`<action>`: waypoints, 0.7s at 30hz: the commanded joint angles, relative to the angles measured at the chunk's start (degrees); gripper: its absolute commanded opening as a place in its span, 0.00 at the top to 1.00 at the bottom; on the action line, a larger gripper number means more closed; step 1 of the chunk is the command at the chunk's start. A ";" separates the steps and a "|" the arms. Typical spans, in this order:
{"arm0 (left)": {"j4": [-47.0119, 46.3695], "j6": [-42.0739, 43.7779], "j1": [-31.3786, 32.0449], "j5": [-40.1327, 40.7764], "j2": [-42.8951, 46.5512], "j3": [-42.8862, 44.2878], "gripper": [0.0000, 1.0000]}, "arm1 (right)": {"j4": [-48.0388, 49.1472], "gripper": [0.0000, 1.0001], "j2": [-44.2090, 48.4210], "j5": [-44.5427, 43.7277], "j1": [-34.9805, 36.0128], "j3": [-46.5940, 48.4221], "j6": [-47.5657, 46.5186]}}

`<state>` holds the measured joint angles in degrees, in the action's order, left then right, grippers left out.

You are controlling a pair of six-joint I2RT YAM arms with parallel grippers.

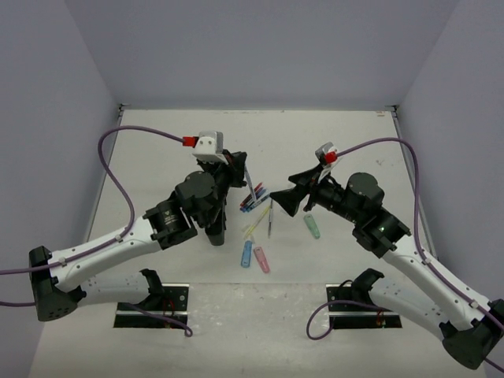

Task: Sort the stationery into containers
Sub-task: Place the pen in the storage box.

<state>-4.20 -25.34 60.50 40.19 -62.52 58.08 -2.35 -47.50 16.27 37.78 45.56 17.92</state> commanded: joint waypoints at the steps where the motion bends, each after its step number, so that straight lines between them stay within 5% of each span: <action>1: -6.52 14.48 -4.29 22.59 -4.59 2.25 1.00 | 2.53 0.13 3.73 -10.04 -0.08 -1.60 0.26; 3: -15.96 18.60 -8.28 21.77 -6.77 -0.12 1.00 | 2.53 0.13 6.12 -10.41 -0.08 -3.24 0.89; 10: -25.35 17.56 -20.77 14.37 -14.51 -2.47 1.00 | 0.77 0.13 11.97 -9.19 -0.08 -8.05 1.81; 21: -22.53 6.87 -24.03 10.04 -21.97 -7.82 1.00 | 0.66 0.12 11.73 -6.25 -0.08 -9.16 2.71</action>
<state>-24.15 -12.47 36.71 50.82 -83.48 53.13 -2.98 -35.07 8.68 37.80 36.62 19.82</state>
